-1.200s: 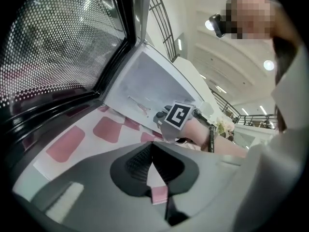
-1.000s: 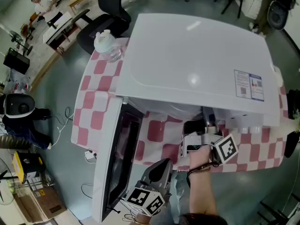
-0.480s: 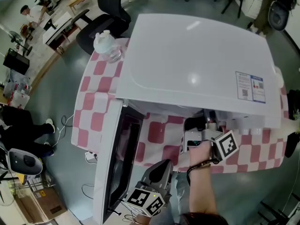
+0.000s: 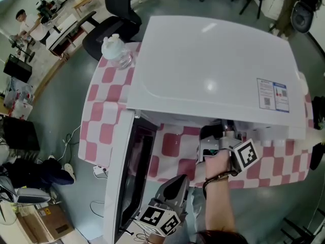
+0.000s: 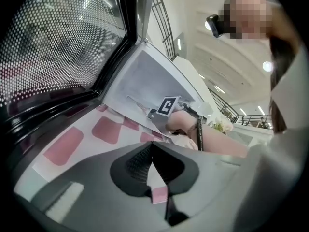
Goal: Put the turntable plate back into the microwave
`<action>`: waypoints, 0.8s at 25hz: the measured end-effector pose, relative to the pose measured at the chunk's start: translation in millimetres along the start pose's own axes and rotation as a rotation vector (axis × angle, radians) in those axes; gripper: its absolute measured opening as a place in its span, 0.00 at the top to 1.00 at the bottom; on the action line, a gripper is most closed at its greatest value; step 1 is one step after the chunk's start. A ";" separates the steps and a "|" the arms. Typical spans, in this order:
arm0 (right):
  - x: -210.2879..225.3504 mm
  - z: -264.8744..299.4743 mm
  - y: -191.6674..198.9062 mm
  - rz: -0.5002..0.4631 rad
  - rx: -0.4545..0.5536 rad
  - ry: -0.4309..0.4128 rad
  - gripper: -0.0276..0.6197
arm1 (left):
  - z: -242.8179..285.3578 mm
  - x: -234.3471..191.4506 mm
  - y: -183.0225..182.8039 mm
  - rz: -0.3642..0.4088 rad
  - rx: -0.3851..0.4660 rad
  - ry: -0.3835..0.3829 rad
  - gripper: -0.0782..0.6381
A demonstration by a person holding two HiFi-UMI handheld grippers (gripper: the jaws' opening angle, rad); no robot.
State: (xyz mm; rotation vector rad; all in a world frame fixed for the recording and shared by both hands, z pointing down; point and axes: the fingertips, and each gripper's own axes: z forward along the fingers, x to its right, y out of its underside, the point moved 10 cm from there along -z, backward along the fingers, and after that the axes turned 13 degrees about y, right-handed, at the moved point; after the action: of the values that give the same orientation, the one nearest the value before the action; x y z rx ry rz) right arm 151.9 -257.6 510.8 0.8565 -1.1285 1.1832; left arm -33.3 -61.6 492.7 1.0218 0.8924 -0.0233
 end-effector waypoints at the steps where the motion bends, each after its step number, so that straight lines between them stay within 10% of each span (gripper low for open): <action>1: -0.4 0.9 0.0 -0.003 0.001 0.006 0.89 | 0.0 -0.1 0.4 0.000 -0.001 0.001 0.89; 20: -8.9 8.0 -0.7 -0.093 0.052 0.134 0.89 | 2.9 0.1 1.6 0.001 -0.010 0.011 0.89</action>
State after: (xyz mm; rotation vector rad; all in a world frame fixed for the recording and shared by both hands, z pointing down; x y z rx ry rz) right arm 150.9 -267.6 504.2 0.8474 -0.9435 1.1785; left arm -30.8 -62.8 494.4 1.0141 0.9016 -0.0128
